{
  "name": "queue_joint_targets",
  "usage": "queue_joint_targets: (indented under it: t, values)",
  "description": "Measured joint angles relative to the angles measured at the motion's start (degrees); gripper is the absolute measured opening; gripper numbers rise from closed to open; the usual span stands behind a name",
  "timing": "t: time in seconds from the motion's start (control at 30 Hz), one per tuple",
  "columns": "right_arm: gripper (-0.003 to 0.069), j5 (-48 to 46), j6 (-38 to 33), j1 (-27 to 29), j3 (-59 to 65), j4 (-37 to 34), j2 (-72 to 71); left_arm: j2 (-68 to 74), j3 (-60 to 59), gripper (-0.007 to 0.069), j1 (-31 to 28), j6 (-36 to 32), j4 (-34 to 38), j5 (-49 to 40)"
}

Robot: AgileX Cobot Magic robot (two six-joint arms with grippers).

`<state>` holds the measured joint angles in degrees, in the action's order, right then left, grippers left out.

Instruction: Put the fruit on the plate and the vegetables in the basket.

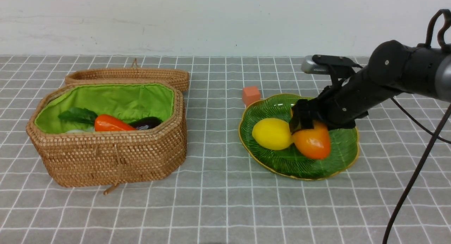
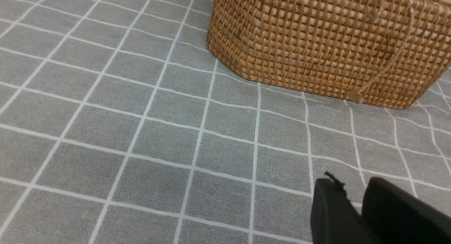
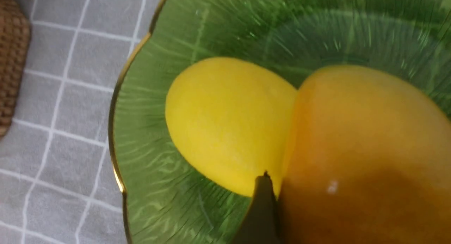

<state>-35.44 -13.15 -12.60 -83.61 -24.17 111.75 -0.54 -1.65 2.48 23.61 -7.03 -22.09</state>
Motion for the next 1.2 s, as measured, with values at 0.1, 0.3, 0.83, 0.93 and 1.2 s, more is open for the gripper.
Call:
queue_joint_targets:
  t: [0.1,0.3,0.83,0.93,1.2]
  values:
    - [0.0621,-0.13,0.0,0.0,0.0,0.0,-0.43,0.0,0.0,0.0145,0.0,0.0,0.0,0.0]
    - [0.0626,-0.98,0.0,0.0,0.0,1.49,-3.1,0.0,0.0,0.0149,0.0,0.0,0.0,0.0]
    - [0.0435,-28.25,2.76,0.0,3.55,11.63,-25.81,0.0,0.0,0.0165,0.0,0.0,0.0,0.0]
    - [0.03,-30.19,4.82,0.0,10.34,9.3,-31.37,0.0,0.0,0.0169,0.0,0.0,0.0,0.0]
    - [-0.0014,-32.53,5.57,0.0,26.86,4.89,-43.78,0.0,0.0,0.0181,0.0,0.0,0.0,0.0]
